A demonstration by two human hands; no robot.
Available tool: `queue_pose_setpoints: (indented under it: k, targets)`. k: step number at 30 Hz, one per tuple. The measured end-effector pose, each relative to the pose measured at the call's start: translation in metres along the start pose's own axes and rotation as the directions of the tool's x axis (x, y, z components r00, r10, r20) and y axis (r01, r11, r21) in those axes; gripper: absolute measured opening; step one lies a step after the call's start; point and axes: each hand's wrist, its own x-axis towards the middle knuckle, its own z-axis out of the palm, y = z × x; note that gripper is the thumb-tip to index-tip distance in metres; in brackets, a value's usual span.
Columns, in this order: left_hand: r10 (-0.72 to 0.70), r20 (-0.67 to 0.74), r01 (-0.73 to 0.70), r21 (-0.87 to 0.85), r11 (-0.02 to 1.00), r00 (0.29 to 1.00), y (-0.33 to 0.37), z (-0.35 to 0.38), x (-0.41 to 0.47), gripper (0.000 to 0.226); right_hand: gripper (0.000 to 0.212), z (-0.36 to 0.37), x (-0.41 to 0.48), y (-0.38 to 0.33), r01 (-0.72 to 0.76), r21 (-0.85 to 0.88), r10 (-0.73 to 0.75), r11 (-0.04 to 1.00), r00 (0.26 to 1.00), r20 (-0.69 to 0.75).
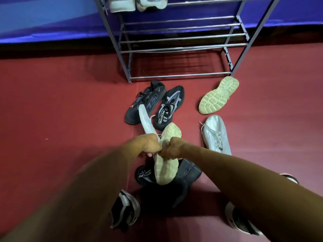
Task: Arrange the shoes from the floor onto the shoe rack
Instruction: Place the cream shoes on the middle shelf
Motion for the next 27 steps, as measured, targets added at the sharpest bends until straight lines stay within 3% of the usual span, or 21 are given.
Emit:
queue_pose_setpoints:
  k: [4, 10, 17, 23, 27]
  targets:
    - [0.01, -0.011, -0.011, -0.086, 0.996, 1.0, -0.003, 0.008, 0.009, 0.017, 0.034, -0.008, -0.004, -0.005, 0.014, -0.07, -0.014, 0.997, 1.0, 0.012]
    - [-0.011, -0.055, 0.0, -0.193, 0.981, 0.998, -0.005, 0.014, 0.013, 0.017, 0.037, -0.01, -0.005, 0.002, -0.018, -0.058, 0.015, 0.998, 0.999, -0.053]
    - [0.089, -0.022, -0.092, -0.265, 0.96, 0.996, 0.011, -0.019, -0.001, 0.016, 0.039, -0.059, -0.02, 0.001, -0.022, -0.041, 0.017, 0.999, 0.994, -0.111]
    - [0.183, -0.123, -0.218, -0.423, 0.88, 0.976, 0.046, -0.084, -0.019, 0.024, 0.029, -0.115, -0.038, -0.009, 0.045, 0.157, 0.016, 0.987, 0.93, -0.367]
    - [0.221, -0.236, -0.315, -0.52, 0.794, 0.946, 0.071, -0.126, -0.041, 0.02, 0.028, -0.163, -0.061, -0.036, 0.054, 0.118, 0.003, 0.992, 0.9, -0.435]
